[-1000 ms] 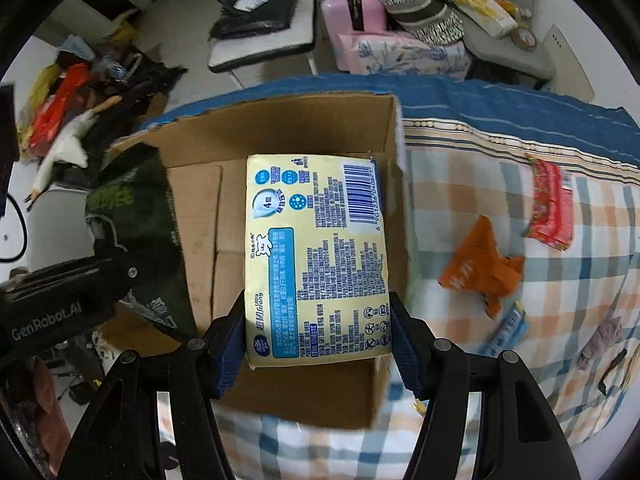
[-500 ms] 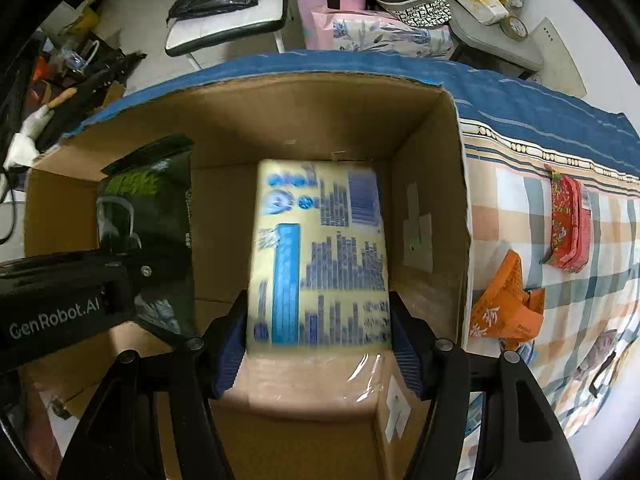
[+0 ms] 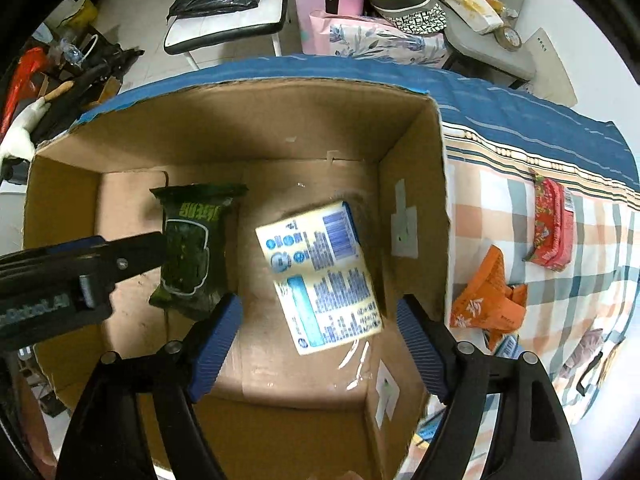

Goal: Organize soft objects
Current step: 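Grasp the red candy pack with the left tool while the right tool grasps the lilac sock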

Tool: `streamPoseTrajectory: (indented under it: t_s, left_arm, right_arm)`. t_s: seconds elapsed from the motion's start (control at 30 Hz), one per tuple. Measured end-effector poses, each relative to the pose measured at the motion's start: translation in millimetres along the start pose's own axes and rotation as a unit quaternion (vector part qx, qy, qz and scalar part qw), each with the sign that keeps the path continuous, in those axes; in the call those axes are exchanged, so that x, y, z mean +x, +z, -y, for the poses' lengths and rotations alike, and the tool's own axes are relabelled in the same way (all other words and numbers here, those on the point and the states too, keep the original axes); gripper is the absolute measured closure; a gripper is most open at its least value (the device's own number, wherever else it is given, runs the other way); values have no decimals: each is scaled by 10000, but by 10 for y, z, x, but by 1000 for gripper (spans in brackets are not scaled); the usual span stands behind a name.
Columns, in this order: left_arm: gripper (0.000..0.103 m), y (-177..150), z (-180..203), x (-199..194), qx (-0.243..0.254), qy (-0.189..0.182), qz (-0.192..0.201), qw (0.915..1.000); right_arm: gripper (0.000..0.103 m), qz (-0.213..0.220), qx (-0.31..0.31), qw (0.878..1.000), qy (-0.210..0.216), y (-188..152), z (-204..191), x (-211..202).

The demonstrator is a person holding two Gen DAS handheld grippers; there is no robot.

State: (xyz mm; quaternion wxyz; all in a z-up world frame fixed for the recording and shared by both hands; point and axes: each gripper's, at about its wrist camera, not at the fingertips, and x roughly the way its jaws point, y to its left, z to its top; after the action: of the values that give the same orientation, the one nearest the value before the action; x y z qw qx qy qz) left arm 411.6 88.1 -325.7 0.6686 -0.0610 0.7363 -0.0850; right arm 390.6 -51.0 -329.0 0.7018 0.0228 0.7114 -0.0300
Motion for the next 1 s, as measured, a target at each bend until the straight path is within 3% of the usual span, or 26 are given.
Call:
streamPoseTrajectory:
  t_s: [0.1, 0.3, 0.8, 1.0]
  left_arm:
    - [9, -133, -11, -156, 34, 147, 260, 9995]
    - [3, -435, -99, -463, 25, 300, 770, 9966]
    - [2, -1445, 70, -1087, -36, 605, 1728, 9831]
    - [2, -1698, 559, -1290, 138, 707, 1989, 9774]
  right_arm:
    - [15, 64, -21, 10000, 9, -135, -11, -114]
    - [0, 276, -95, 9995, 152, -377, -24, -366]
    - [0, 1058, -371, 9921, 569, -1173, -10, -1077]
    - [0, 1212, -211, 9877, 968, -1473, 492, -1308]
